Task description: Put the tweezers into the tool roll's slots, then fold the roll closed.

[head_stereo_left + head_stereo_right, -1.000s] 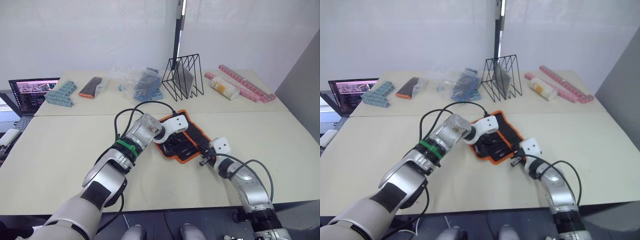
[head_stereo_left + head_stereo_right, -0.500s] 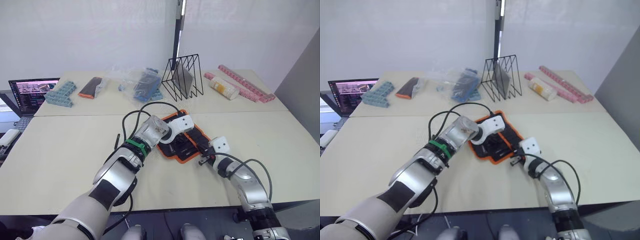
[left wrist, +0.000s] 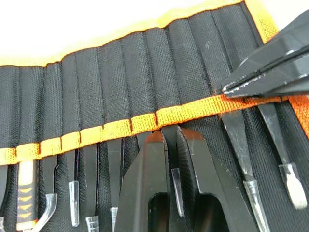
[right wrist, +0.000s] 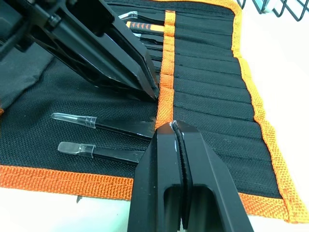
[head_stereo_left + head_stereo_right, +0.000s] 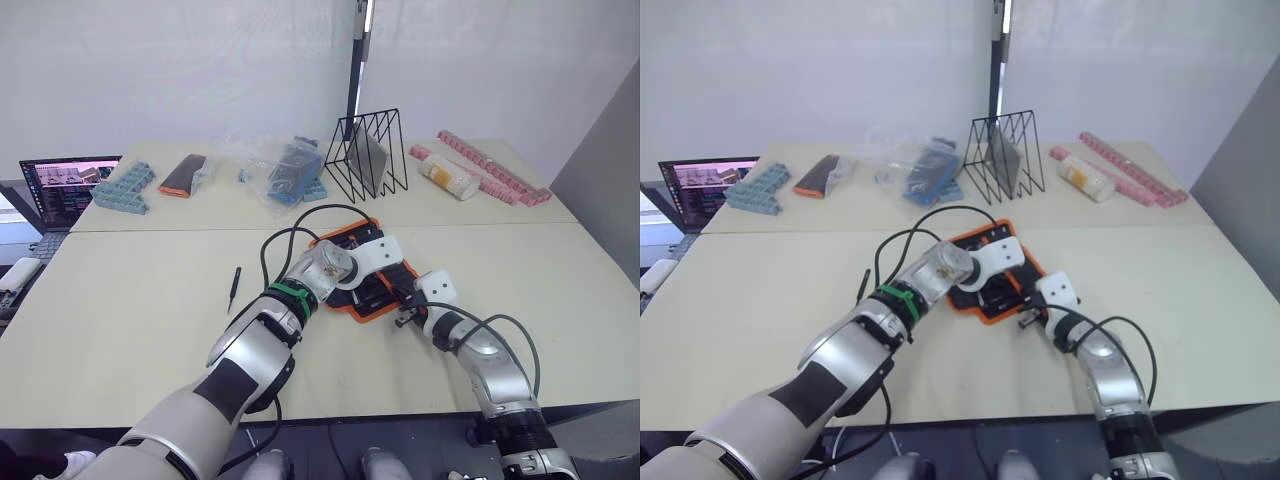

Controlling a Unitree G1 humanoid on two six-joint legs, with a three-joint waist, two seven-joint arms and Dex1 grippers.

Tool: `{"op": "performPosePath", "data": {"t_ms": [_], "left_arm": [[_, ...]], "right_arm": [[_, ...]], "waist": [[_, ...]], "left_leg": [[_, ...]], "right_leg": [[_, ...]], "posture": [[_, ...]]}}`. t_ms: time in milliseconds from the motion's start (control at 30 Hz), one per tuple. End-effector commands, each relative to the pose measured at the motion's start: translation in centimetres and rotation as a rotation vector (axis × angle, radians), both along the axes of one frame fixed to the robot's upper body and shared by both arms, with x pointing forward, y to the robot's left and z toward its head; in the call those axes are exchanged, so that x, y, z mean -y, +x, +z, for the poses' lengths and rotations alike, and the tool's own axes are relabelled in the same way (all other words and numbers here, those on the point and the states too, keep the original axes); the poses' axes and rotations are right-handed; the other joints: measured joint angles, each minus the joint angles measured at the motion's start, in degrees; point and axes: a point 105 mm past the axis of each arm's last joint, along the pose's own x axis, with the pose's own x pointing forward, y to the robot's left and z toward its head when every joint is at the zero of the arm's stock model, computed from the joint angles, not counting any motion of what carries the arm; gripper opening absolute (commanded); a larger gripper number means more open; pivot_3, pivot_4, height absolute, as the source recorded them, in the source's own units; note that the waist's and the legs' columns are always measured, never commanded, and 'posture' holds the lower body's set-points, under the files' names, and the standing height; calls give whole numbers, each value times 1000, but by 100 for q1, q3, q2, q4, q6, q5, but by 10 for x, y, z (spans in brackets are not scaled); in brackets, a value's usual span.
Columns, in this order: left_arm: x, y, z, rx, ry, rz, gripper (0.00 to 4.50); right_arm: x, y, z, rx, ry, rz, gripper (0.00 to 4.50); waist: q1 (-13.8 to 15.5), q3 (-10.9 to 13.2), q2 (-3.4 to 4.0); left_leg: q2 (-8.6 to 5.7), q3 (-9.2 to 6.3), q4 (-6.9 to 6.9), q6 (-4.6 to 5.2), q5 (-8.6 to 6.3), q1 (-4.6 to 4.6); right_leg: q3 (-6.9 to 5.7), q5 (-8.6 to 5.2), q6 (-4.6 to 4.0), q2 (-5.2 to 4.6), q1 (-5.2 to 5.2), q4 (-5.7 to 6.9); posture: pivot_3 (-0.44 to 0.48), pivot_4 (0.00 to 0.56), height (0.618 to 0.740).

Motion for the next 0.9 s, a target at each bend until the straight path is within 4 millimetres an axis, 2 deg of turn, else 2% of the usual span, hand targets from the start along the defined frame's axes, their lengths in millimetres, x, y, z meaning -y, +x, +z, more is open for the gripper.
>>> {"op": "performPosePath", "data": {"t_ms": [33,100,267,467,567,733,833,900], "left_arm": [[8,6,26,67,-56,-16,18],[6,7,26,58,-61,-13,863],[-5,9,31,42,-72,-5,2466],[-30,0,59,19,-148,-1,4453],[-61,-3,79,14,-235,74,4481],[-131,-4,99,39,-348,284,4481],[-186,-11,98,66,-375,452,4481],[-211,-21,92,80,-380,525,4481]], "right_arm": [[-5,-13,-40,-147,-35,17,0],[-5,-13,-40,-149,-37,19,0],[-7,-12,-41,-152,-38,24,0],[-10,-10,-42,-154,-39,34,0],[-10,-10,-41,-146,-42,44,0],[-6,-8,-38,-133,-56,60,0],[-6,-8,-35,-125,-59,79,0],[-6,-8,-32,-119,-57,89,0]], "waist": [[0,0,0],[-4,0,0],[-63,0,0],[-116,-1,3],[-124,-2,3],[-122,-3,6],[-107,-3,7],[-117,-4,9]], "left_leg": [[0,0,0,0,0,0],[0,0,0,0,0,0],[1,0,-1,0,0,0],[6,-1,-5,0,0,2],[13,0,-7,0,0,6],[20,-2,-8,0,0,9],[19,-2,-8,0,-1,10],[21,-2,-9,-1,-1,10]], "right_leg": [[0,0,0,0,0,0],[0,0,0,0,0,0],[0,-1,2,1,-3,7],[2,-1,2,5,-7,12],[7,-1,1,6,-10,17],[8,0,0,6,-15,21],[10,0,0,1,-13,20],[13,0,-1,1,-17,20]], "posture": [[0,150,740],[0,150,740],[0,150,740],[0,150,740],[0,150,740],[0,150,740],[0,150,740],[0,150,740]]}}
